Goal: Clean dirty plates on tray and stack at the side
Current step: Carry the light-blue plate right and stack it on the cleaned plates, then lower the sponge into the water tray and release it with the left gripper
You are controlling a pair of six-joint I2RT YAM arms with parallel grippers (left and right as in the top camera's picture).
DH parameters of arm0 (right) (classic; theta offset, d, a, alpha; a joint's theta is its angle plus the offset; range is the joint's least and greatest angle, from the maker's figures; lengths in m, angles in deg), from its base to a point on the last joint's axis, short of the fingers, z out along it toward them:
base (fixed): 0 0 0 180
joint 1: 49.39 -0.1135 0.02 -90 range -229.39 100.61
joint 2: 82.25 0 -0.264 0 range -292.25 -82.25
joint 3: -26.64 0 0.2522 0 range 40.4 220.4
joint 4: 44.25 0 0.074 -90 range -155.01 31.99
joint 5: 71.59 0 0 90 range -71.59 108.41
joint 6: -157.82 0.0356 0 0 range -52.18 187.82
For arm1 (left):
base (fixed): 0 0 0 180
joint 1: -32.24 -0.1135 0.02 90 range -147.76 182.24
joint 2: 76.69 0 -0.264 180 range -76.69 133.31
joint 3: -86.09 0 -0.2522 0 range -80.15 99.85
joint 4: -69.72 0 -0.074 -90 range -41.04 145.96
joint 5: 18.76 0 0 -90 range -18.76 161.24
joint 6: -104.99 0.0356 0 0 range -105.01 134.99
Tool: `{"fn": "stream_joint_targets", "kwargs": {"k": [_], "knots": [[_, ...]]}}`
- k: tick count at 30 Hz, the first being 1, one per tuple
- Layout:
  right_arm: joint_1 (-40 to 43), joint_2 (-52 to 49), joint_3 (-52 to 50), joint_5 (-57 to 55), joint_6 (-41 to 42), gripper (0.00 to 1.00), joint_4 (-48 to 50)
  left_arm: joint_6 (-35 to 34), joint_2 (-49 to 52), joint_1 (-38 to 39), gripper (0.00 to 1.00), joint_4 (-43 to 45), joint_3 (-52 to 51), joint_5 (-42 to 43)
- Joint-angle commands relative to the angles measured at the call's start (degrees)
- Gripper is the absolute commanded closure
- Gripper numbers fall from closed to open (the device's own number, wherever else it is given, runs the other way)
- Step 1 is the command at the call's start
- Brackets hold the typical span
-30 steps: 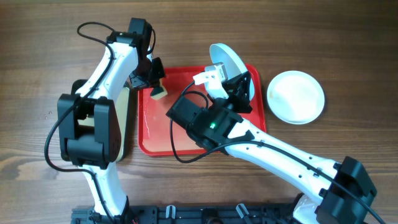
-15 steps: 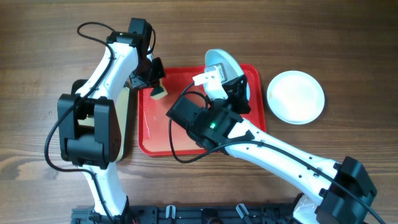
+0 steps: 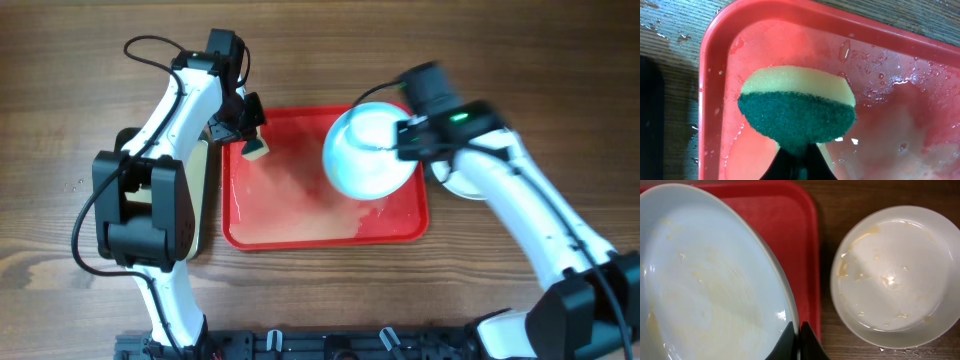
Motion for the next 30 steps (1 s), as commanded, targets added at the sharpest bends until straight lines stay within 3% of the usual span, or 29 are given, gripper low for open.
{"fn": "stream_joint_targets", "kwargs": {"k": [1,5,9,15,16,21,23,26,30], "knots": [[13.16,1.75,-0.66,12.96,-4.31,0.96,-0.57,-0.55,-0.11,0.07,0.96,-0.04,0.85,-0.57],[28.04,1.73,-6.86,13.81,-3.80,0.96,3.48,-0.55,-0.11,0.07,0.96,-0.02,0.85,-0.57],[36.85,1.64,-15.06,15.08,-1.11,0.96,11.34,-0.55,-0.11,0.07,0.96,0.00,0.85,-0.57],[37.51,1.51,-20.83,13.77,1.29,0.95,18.64,-0.57,-0.11,-0.02,0.96,0.04,0.87,-2.89],[37.48,1.42,-20.90,13.05,1.95,0.88,19.02,-0.55,-0.24,-0.02,0.96,-0.07,0.98,-2.89],[37.53,1.42,-20.72,13.03,2.51,0.72,19.15,-0.55,-4.66,-0.02,0.96,-4.50,6.01,-7.08],[37.53,1.49,-18.93,16.70,3.06,0.65,18.01,-0.52,-8.15,-0.02,0.96,-6.93,8.41,-9.75],[37.11,2.58,-13.16,31.08,-2.38,0.56,14.34,-0.55,-12.83,-0.02,0.96,-10.21,8.70,-14.49],[31.28,4.90,-8.50,37.35,-6.03,0.55,10.51,-2.89,-14.29,-1.11,0.96,-17.88,8.68,-22.12]]}}
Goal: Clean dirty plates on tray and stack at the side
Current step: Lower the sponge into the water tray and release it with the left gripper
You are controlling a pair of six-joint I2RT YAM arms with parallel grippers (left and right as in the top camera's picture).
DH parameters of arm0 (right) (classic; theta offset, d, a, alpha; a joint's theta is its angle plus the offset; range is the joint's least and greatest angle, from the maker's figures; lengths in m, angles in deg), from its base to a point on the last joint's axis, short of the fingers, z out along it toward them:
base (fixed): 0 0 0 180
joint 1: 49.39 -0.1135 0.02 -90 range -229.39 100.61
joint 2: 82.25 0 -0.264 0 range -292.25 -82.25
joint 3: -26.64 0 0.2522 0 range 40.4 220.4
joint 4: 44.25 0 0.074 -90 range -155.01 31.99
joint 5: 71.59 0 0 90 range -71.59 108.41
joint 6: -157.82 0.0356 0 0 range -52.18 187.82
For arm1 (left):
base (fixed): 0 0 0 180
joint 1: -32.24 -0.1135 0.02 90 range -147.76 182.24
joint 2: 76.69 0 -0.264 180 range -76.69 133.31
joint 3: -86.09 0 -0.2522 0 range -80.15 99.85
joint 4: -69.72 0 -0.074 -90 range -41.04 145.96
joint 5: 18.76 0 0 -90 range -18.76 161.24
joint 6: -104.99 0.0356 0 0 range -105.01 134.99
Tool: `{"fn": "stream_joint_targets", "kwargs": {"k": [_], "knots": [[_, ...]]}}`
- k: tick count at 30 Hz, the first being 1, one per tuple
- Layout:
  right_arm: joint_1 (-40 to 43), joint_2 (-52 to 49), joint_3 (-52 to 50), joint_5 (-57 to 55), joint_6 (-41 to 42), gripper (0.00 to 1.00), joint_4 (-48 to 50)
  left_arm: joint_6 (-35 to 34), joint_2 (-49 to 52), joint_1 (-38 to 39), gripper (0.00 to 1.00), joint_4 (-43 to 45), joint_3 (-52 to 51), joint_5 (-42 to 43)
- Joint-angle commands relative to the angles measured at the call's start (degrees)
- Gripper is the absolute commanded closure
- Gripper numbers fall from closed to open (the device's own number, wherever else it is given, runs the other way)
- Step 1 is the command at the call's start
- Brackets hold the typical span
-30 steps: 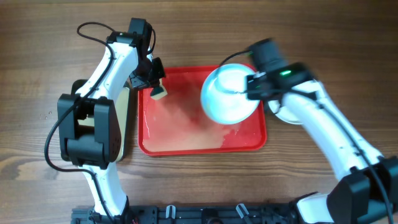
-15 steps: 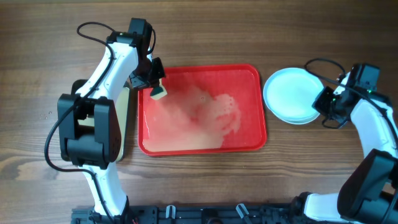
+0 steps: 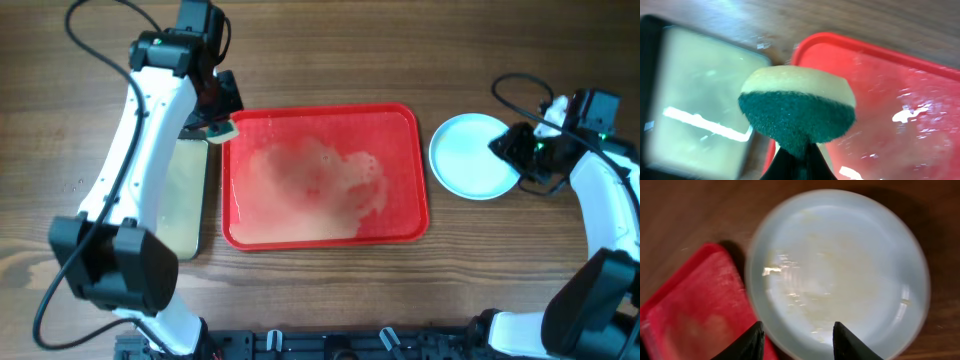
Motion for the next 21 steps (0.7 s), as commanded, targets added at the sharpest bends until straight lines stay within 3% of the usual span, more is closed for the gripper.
{"fn": "stream_joint_targets", "kwargs": {"k": [1,7,11,15,17,18,19,21], "knots": [[-6.86,3.28,3.41,7.63,-3.50,0.54,-1.18,-5.46,-0.50,-2.12,0.96,-5.42,0.55,-9.49],[-23.30,3.26,3.41,-3.32,-0.04,0.50,1.62,-9.55,-0.50,-9.53,0.96,-5.97,-8.07,-9.64],[-28.59,3.23,3.41,-4.42,-0.07,0.49,2.43,-9.55,-0.50,-12.37,0.95,4.50,-19.28,-9.66],[-30.62,3.23,3.41,-4.46,-0.26,0.49,1.64,-11.04,-0.50,-16.02,0.83,14.91,-27.34,-9.38],[-30.67,3.23,3.41,-4.46,-0.26,0.50,1.25,-11.04,-0.50,-16.92,0.57,16.15,-27.58,-8.35],[-30.67,3.23,3.41,-4.46,-0.28,0.50,0.98,-11.04,-0.55,-17.07,0.26,16.83,-27.50,-8.09],[-30.67,3.26,3.41,-4.46,-0.28,0.50,0.83,-11.02,-0.55,-17.05,0.09,16.98,-27.26,-8.07],[-30.67,3.26,3.41,-4.46,-0.35,0.50,0.83,-11.02,-0.70,-16.81,0.01,16.52,-25.73,-6.69]]}}
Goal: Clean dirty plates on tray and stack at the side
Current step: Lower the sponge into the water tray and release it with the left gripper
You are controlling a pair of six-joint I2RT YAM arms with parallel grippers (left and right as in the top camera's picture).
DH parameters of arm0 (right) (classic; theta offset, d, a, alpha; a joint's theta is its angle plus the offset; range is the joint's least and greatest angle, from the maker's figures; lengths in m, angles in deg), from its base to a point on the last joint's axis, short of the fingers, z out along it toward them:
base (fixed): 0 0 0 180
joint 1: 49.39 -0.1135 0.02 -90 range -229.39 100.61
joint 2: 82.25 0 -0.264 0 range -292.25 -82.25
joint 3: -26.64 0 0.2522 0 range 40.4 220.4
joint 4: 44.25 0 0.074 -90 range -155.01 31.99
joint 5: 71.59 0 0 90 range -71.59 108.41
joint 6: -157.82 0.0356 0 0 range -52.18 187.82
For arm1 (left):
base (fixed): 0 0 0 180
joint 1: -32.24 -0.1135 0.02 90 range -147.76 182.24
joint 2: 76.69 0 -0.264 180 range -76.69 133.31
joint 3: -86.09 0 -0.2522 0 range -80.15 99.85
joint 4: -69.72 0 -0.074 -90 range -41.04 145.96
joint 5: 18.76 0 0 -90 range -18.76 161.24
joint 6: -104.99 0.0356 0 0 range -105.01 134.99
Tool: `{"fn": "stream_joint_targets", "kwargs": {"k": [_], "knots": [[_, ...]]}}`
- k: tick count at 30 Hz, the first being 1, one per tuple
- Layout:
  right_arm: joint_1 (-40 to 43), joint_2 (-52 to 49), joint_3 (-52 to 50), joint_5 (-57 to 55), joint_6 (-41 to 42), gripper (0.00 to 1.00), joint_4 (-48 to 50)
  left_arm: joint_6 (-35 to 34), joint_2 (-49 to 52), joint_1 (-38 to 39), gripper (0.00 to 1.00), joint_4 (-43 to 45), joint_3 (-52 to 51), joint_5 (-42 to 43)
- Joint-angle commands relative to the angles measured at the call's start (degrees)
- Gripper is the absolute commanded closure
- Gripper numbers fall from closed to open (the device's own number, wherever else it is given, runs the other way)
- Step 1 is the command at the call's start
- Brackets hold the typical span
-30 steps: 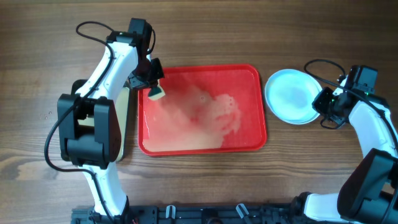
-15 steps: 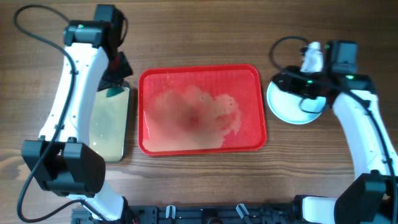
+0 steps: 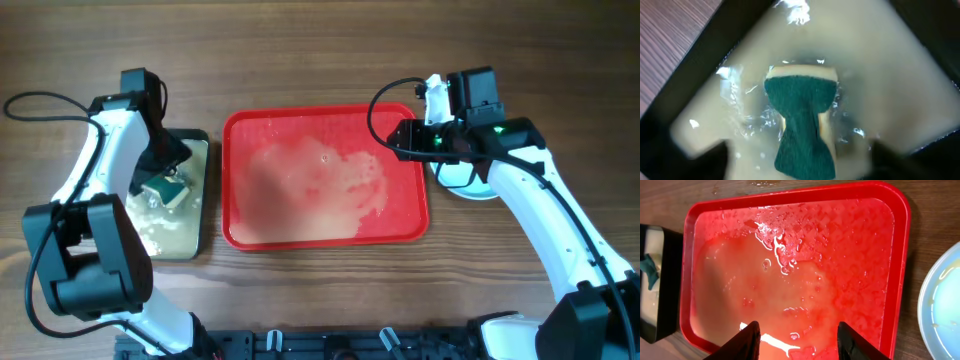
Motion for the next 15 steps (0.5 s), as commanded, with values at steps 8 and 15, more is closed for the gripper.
{"fn": "stream_joint_targets", "kwargs": {"k": [8,15], "knots": [[-0.07,4.37,10.03,-2.19,-1.14,0.50,-6.10,-0.87,-12.28,6.16,0.00,-4.63,16.48,17.79],[-0.07,18.23,16.85,-13.22,-1.05,0.00,-13.33,-0.85,-14.58,12.55,0.00,-4.61,16.48,17.90]]}}
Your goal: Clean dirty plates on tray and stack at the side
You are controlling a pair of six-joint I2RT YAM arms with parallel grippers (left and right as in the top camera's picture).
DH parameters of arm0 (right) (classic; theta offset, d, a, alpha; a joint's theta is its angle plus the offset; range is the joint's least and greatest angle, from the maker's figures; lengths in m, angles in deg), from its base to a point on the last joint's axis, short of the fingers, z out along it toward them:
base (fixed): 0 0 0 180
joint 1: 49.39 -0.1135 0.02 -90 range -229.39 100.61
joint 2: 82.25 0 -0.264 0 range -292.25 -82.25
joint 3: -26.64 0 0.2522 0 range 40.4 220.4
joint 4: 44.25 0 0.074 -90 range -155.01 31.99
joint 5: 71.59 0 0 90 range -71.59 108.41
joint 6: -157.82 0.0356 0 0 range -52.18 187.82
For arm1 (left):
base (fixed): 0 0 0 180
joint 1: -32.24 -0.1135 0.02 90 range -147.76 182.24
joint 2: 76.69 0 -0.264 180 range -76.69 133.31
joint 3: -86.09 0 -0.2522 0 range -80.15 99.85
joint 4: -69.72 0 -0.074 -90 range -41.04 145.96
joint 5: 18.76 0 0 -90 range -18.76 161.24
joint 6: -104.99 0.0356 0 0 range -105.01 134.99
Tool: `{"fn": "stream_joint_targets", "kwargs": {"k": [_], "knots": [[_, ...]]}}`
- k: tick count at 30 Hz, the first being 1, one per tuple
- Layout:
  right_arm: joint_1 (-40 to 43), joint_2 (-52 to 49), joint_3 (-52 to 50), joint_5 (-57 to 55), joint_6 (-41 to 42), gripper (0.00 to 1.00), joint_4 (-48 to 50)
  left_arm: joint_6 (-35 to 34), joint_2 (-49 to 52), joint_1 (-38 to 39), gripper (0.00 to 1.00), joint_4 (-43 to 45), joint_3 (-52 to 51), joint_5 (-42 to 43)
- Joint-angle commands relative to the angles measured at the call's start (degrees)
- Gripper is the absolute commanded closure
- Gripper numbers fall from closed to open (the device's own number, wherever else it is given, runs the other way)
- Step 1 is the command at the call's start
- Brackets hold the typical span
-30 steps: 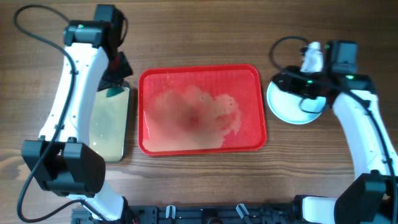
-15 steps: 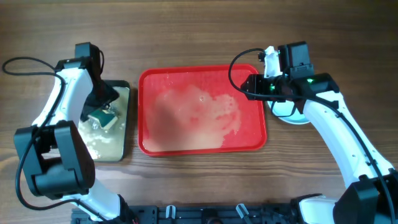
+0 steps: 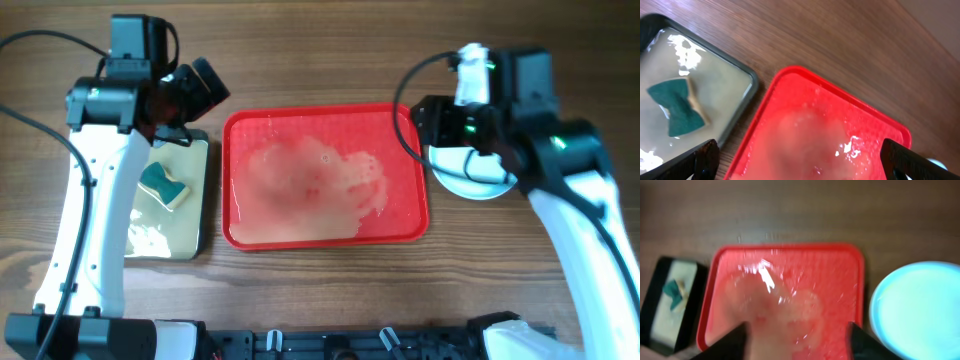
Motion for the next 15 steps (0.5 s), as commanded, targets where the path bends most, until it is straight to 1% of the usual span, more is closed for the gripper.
{"fn": "stream_joint_targets", "kwargs": {"k": [1,3,4,7,10,13,15], "knots": [[-0.07,8.98,1.95,-4.72,-0.46,0.00,-0.15,-0.39,1.07,1.29,0.00,-0.15,-0.02,1.42],[-0.07,13.40,1.92,-3.13,-0.44,0.00,-0.24,-0.39,1.07,1.29,0.00,-0.15,-0.02,1.40],[-0.07,17.29,1.92,-0.28,-0.44,0.00,-0.17,-0.39,1.07,1.29,0.00,-0.15,-0.02,1.40],[-0.07,20.68,1.92,0.22,-0.50,0.00,-0.20,-0.39,1.07,1.29,0.00,-0.15,-0.02,1.40],[-0.07,22.82,1.92,-0.87,-11.13,0.00,-1.38,-0.39,1.07,1.29,0.00,-0.15,-0.02,1.40],[-0.07,22.93,1.25,-4.44,-12.48,0.00,0.35,-0.39,1.07,1.29,0.00,-0.17,-0.02,1.40],[0.70,23.80,-4.28,-4.79,-13.11,0.00,5.70,-0.39,1.07,1.29,0.00,-0.15,-0.02,1.42]]}}
